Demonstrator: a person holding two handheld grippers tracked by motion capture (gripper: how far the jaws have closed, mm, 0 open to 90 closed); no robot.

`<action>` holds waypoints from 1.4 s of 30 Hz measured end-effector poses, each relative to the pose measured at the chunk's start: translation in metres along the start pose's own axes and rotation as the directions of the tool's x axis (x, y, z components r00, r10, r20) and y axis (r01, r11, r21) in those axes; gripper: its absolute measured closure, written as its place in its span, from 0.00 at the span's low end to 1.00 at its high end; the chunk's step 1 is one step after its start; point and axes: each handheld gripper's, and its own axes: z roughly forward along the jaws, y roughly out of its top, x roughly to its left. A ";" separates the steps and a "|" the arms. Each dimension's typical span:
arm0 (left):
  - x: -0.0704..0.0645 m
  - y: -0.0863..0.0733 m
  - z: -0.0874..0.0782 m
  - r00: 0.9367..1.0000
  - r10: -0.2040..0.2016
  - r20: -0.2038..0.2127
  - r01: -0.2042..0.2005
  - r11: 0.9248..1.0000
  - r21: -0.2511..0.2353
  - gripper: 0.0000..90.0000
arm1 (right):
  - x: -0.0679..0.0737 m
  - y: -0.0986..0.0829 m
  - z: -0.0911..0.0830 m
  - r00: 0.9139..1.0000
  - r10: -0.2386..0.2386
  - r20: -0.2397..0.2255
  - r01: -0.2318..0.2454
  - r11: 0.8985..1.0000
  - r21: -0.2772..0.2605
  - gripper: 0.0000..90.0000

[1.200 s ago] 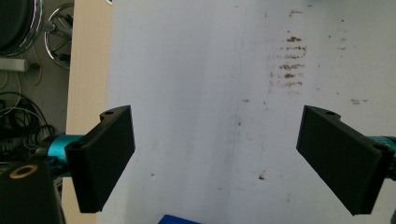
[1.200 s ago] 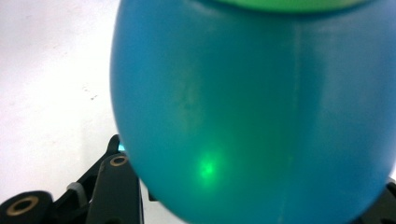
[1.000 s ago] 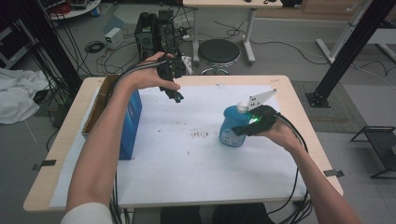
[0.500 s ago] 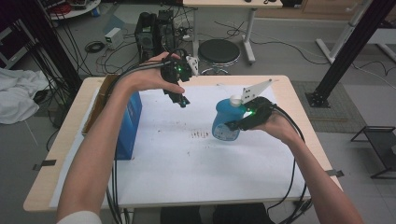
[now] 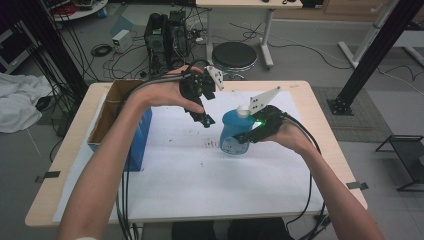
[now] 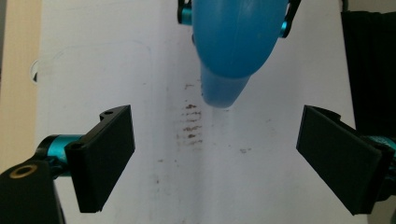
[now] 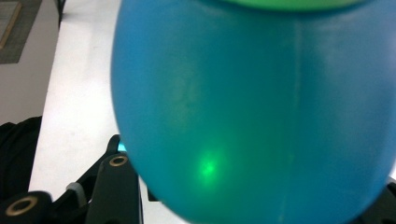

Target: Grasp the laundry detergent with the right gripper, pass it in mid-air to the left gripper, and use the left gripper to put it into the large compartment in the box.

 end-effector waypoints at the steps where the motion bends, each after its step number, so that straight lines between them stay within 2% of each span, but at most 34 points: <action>1: -0.002 0.001 0.001 1.000 0.000 0.003 0.000 1.000 0.000 0.13 | 0.001 0.001 0.000 1.000 0.009 -0.014 -0.009 1.000 0.003 0.51; 2: -0.004 0.004 0.004 1.000 -0.006 0.016 0.006 1.000 0.003 0.13 | 0.000 0.002 0.001 1.000 -0.008 -0.009 0.008 1.000 0.005 0.51; 5: -0.007 0.007 0.007 1.000 -0.013 0.011 0.013 1.000 0.003 0.13 | 0.001 0.004 0.003 1.000 -0.013 -0.021 0.013 1.000 0.004 0.51; 7: -0.009 0.010 0.010 1.000 -0.002 0.010 0.002 1.000 -0.008 0.13 | 0.002 0.007 0.005 0.999 -0.008 -0.043 0.008 1.000 0.011 0.51; 10: -0.011 0.012 0.013 1.000 -0.005 0.013 0.005 1.000 -0.009 0.13 | 0.002 0.009 0.007 0.999 -0.021 -0.044 0.021 1.000 0.013 0.51; 15: -0.013 0.017 0.022 0.999 -0.029 0.030 0.029 1.000 -0.002 0.13 | 0.004 0.012 0.009 0.998 0.003 -0.062 -0.002 1.000 0.016 0.51; 20: -0.016 0.023 0.029 0.999 -0.026 0.028 0.026 1.000 -0.002 0.13 | 0.001 0.014 0.013 0.997 -0.056 -0.052 0.056 0.998 -0.001 0.51; 21: -0.017 0.024 0.031 0.999 -0.025 0.029 0.025 1.000 -0.005 0.13 | 0.003 0.014 0.012 0.997 -0.018 -0.069 0.019 1.000 0.023 0.51; 23: -0.017 0.025 0.032 0.999 -0.024 0.031 0.025 1.000 -0.005 0.13 | 0.004 0.014 0.013 0.997 -0.011 -0.071 0.014 0.999 0.029 0.51; 24: -0.018 0.027 0.034 0.999 -0.028 0.031 0.029 1.000 -0.008 0.13 | 0.001 0.014 0.015 0.996 -0.059 -0.063 0.059 0.998 0.003 0.51; 25: -0.018 0.028 0.035 0.999 -0.028 0.033 0.028 1.000 -0.008 0.13 | 0.003 0.014 0.014 0.997 -0.026 -0.072 0.028 0.999 0.026 0.51; 26: -0.018 0.028 0.035 0.999 -0.028 0.033 0.028 1.000 -0.008 0.13 | 0.000 0.015 0.015 0.995 -0.076 -0.067 0.076 0.997 0.002 0.51; 27: -0.018 0.029 0.036 0.999 -0.027 0.028 0.028 1.000 -0.008 0.13 | 0.002 0.015 0.015 0.996 -0.060 -0.064 0.060 0.998 0.004 0.51; 29: -0.018 0.030 0.037 0.999 -0.028 0.036 0.028 1.000 -0.002 0.16 | 0.001 0.016 0.013 0.995 -0.073 -0.070 0.074 0.997 0.022 0.51; 30: -0.018 0.030 0.037 0.999 -0.026 0.035 0.026 1.000 -0.001 0.16 | 0.003 0.016 0.012 0.996 -0.036 -0.080 0.039 0.998 0.044 0.51; 31: -0.018 0.030 0.037 0.999 -0.026 0.037 0.026 1.000 0.000 0.16 | 0.002 0.017 0.013 0.996 -0.053 -0.072 0.055 0.998 0.029 0.51; 32: -0.019 0.031 0.037 0.999 -0.018 0.028 0.018 1.000 -0.005 0.17 | 0.004 0.017 0.012 0.996 -0.032 -0.080 0.035 0.999 0.038 0.51; 33: -0.019 0.031 0.037 0.999 -0.018 0.028 0.018 1.000 -0.005 0.17 | 0.001 0.018 0.013 0.995 -0.068 -0.069 0.069 0.997 0.017 0.51; 34: -0.019 0.031 0.037 0.998 -0.036 0.045 0.036 0.999 -0.008 0.18 | 0.001 0.018 0.013 0.995 -0.071 -0.068 0.072 0.997 0.017 0.51; 42: -0.018 0.032 0.039 0.998 -0.036 0.042 0.036 0.999 0.002 0.22 | 0.001 0.019 0.017 0.995 -0.074 -0.068 0.075 0.997 0.020 0.51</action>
